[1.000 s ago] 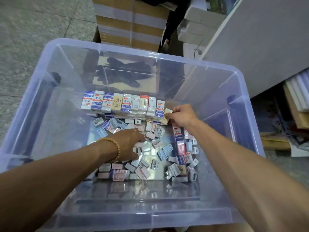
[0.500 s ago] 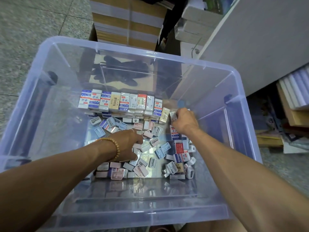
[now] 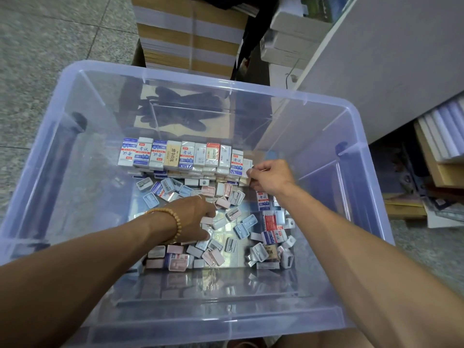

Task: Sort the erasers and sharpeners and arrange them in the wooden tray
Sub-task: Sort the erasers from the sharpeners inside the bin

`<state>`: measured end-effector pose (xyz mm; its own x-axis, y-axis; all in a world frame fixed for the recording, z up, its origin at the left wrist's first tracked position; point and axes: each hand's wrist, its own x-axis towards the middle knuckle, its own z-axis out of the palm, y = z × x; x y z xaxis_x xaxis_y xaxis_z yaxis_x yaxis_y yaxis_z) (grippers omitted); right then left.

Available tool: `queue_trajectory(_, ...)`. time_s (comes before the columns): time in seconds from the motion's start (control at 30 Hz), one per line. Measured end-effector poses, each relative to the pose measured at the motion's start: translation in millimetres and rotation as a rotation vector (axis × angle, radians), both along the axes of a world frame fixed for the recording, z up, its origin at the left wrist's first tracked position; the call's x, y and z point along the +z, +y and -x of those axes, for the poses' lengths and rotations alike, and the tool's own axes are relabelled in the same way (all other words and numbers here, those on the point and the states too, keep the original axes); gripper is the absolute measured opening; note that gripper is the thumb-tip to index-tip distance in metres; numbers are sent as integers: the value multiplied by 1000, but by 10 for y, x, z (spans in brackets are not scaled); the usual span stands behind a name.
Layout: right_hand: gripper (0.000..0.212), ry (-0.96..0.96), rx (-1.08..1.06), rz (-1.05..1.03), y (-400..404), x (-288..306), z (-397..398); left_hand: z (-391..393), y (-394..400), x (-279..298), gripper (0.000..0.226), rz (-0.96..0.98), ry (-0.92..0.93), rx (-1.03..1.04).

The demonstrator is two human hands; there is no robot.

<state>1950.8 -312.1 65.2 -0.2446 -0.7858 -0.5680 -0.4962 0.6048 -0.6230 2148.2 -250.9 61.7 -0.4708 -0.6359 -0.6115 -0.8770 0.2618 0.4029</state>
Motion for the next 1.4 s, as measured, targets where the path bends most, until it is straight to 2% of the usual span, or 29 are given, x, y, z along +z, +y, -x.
queue_trajectory(0.1, 13, 41, -45, -38, -12, -54, -9, 1, 11, -6, 51, 0, 0, 0)
queue_trajectory(0.3, 9, -15, 43, -83, -81, -13, -21, 0, 0, 3, 57, -10, -9, -15)
queue_trajectory(0.33, 8, 35, 77, -69, -68, -13, 19, 5, 5, -2, 58, -13, -13, -21)
queue_trajectory(0.43, 8, 415, 365, -69, 4, -16, 126, 18, 24, -26, 61, -23, -17, -38)
queue_trajectory(0.53, 33, 541, 566, -183, 105, 23, 114, 11, 26, -48, 60, -37, -8, -37)
queue_trajectory(0.6, 41, 555, 634, -223, 136, 66, 115, 13, 24, -50, 60, -39, -5, -40)
queue_trajectory(0.7, 25, 568, 716, -247, 145, 107, 133, 5, 14, -57, 58, -47, 5, -45)
queue_trajectory(0.83, 28, 538, 750, -236, 162, 170, 104, -1, 30, -42, 61, -80, -3, -63)
queue_trajectory(0.97, 5, 468, 857, -289, 159, 313, 141, 9, 17, -10, 53, -95, 22, -64)
queue_trajectory(1.07, 13, 458, 1001, -383, 254, 332, 161, -5, 7, -15, 49, -109, 53, -34)
queue_trajectory(1.17, 10, 405, 1073, -456, 330, 282, 108, -50, 13, -5, 53, -115, 69, -25)
queue_trajectory(1.27, 15, 409, 1100, -454, 370, 275, 85, -66, 57, 18, 76, -82, 46, -100)
queue_trajectory(1.4, 12, 376, 1101, -473, 428, 248, 88, 25, 141, -15, 68, 24, -76, -283)
